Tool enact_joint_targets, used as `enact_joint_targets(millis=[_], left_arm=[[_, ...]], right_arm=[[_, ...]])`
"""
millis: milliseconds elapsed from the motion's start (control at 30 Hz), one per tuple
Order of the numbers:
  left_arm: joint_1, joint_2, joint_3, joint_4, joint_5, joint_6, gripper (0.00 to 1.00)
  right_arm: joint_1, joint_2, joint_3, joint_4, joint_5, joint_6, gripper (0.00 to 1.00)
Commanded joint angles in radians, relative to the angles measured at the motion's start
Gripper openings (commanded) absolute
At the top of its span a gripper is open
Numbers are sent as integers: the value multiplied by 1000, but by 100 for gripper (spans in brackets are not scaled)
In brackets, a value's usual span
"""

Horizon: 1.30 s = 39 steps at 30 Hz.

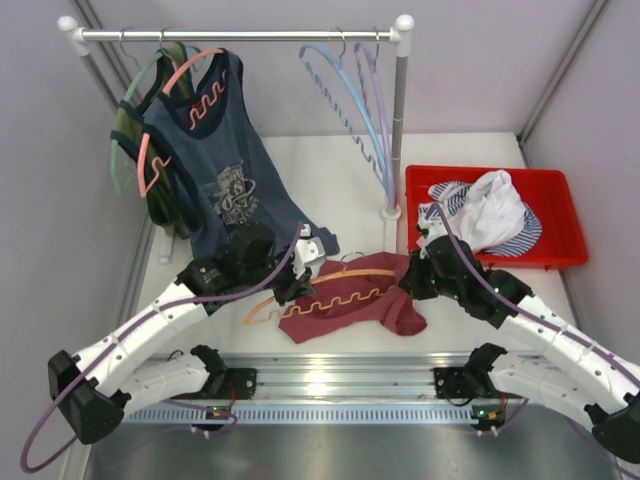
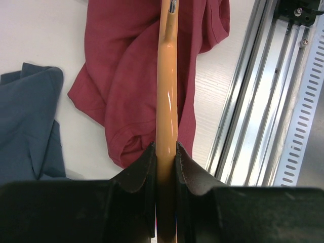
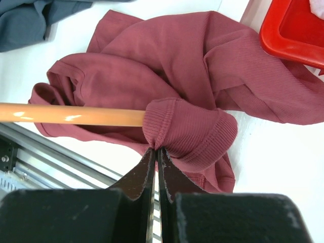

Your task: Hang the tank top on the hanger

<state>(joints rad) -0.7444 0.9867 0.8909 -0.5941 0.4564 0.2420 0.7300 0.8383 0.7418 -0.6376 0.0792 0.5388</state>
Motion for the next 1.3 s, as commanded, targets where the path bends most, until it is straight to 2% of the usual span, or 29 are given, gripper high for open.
enact_joint_targets(millis=[0, 267, 533, 1067, 1267], left_arm=[[13, -2, 2, 174, 56, 52, 0], [19, 104, 10, 260, 162, 25, 0], [22, 150, 3, 286, 191, 19, 0], [34, 293, -4, 454, 301, -50, 0], [33, 351, -7, 551, 327, -127, 0]], right_arm=[[-7, -25, 50, 1, -33, -23, 0], [-7, -36, 65, 4, -29, -23, 0], [-7, -39, 74, -7, -22, -30, 0], [-7, -59, 65, -4, -6, -28, 0], [-7, -59, 47, 19, 20, -28, 0]])
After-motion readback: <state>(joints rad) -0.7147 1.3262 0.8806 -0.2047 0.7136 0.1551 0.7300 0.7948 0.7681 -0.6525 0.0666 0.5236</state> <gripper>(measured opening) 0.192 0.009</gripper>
